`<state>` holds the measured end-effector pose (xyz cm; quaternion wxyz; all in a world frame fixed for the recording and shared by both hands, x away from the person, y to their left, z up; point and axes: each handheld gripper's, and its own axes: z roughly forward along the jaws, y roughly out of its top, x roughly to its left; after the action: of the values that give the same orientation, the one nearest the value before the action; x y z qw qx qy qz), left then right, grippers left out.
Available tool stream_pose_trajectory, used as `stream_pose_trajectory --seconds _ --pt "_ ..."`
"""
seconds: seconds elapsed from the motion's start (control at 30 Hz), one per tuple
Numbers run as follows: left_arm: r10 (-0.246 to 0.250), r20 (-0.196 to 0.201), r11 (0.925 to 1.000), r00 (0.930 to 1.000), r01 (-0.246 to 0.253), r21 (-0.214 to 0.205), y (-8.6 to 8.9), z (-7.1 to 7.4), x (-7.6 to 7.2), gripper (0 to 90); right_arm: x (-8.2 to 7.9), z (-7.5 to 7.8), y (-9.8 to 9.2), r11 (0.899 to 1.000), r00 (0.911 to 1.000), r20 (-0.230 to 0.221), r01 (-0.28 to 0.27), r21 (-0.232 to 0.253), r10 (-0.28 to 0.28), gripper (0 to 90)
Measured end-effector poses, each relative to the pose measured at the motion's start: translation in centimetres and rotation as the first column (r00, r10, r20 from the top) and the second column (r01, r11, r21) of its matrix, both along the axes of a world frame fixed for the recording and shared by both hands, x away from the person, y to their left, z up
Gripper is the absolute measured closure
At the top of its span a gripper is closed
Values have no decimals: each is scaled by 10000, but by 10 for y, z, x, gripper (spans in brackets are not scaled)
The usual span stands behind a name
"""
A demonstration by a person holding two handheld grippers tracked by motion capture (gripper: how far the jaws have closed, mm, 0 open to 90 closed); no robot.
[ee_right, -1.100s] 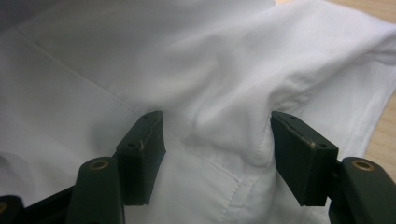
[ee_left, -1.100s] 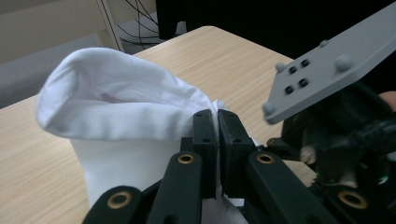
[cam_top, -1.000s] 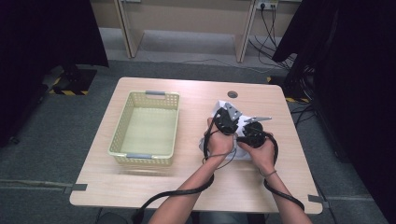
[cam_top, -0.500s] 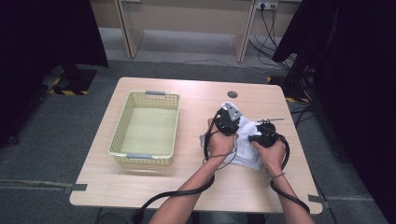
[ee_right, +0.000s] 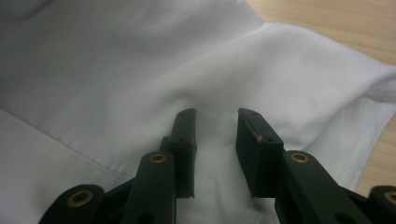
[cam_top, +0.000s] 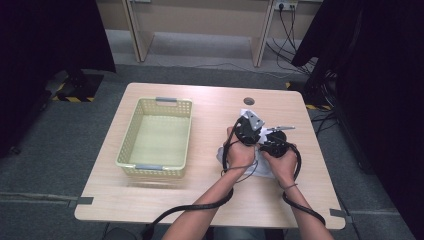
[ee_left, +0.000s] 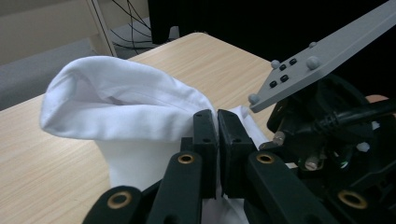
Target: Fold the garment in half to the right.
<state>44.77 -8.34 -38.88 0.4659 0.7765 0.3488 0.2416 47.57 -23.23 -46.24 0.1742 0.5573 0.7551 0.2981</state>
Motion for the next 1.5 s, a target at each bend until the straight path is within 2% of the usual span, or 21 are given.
stream_pose_trajectory --seconds 0.23,0.57,0.8,1.23,1.3,1.4,1.5 --pt "62 48 10000 10000 -62 -10 1 2 -1 865 6 -3 13 9978 9994 141 -331 580 324 682" --pt "239 179 9995 9996 -235 -229 12 5 -2 865 12 -6 26 9874 9978 164 -662 1439 646 688" --pt "371 225 9988 9991 -363 -322 20 9 0 865 13 -7 31 9851 9966 204 -815 1517 793 689" --pt "380 272 9984 9989 -368 -423 20 11 -1 865 14 -8 40 9824 9949 283 -997 1577 964 690" --pt "396 272 9984 9988 -384 -423 21 11 0 864 14 -9 41 9827 9942 404 -1045 1529 994 690" --pt "418 310 9982 9986 -405 -433 21 11 -1 865 14 -10 42 9802 9936 466 -1092 1652 1028 690" --pt "470 328 9978 9984 -454 -484 21 11 0 864 14 -11 44 9734 9931 456 -1147 1981 1078 689"
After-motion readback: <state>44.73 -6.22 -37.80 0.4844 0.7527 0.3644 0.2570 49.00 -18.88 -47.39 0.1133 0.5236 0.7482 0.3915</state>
